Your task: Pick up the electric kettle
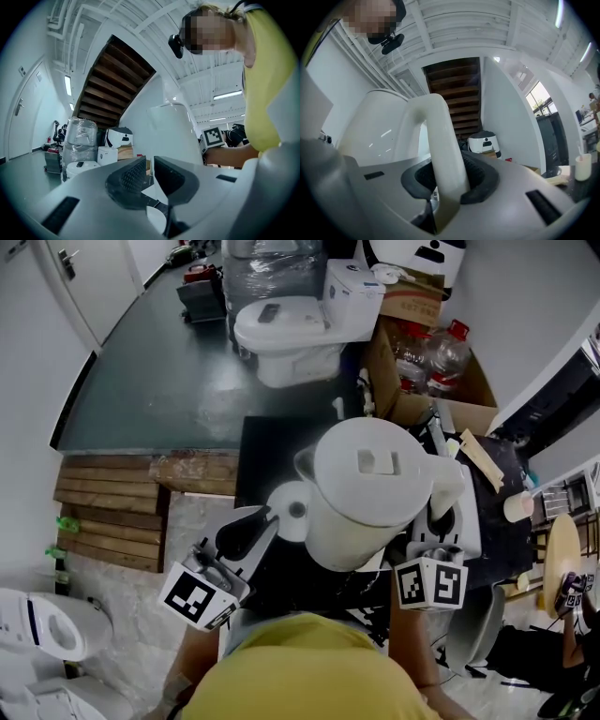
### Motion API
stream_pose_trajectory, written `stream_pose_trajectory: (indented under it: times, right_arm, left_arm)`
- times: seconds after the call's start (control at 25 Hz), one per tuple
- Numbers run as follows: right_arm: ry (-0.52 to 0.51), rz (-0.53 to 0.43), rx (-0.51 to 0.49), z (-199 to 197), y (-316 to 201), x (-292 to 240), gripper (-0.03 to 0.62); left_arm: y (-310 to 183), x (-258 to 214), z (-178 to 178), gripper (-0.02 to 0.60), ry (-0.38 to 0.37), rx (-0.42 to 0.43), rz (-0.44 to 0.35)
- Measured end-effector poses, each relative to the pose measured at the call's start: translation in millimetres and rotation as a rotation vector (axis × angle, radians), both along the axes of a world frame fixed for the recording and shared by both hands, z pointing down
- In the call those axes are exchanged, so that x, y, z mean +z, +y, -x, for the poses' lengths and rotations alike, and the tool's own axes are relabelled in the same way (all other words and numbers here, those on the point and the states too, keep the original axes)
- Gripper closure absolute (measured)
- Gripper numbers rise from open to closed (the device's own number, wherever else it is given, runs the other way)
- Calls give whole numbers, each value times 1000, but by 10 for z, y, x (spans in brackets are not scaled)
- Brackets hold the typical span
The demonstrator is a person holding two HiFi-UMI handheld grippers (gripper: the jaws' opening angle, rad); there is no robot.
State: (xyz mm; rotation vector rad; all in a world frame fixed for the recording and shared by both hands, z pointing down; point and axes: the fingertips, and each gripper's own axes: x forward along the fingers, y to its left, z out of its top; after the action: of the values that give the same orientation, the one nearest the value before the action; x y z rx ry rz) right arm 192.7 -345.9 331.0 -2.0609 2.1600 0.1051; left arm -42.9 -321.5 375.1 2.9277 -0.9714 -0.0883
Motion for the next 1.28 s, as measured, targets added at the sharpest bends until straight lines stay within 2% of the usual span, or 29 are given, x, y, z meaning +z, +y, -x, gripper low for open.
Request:
stream_pose_trajectory:
  times: [0.08, 0.24, 0.48, 0.84, 1.28]
  right_arm:
    - [4, -4, 2, -9, 30, -30, 496]
    - [11, -9, 2, -20, 99, -76, 494]
    - [-14, -6, -10, -28, 236, -102, 494]
    - [-36, -5, -39, 18, 384, -146, 491]
    - [-31, -7, -46, 1, 459, -155, 490]
  left_arm:
    - [16, -54, -84, 550, 15, 8, 3]
    - [52, -107, -260, 569, 16, 11, 13]
    - [57, -116, -349, 571, -39, -29, 8]
    - [118, -211, -446, 571, -19, -19, 6]
    - [149, -160, -487, 571, -51, -19, 7]
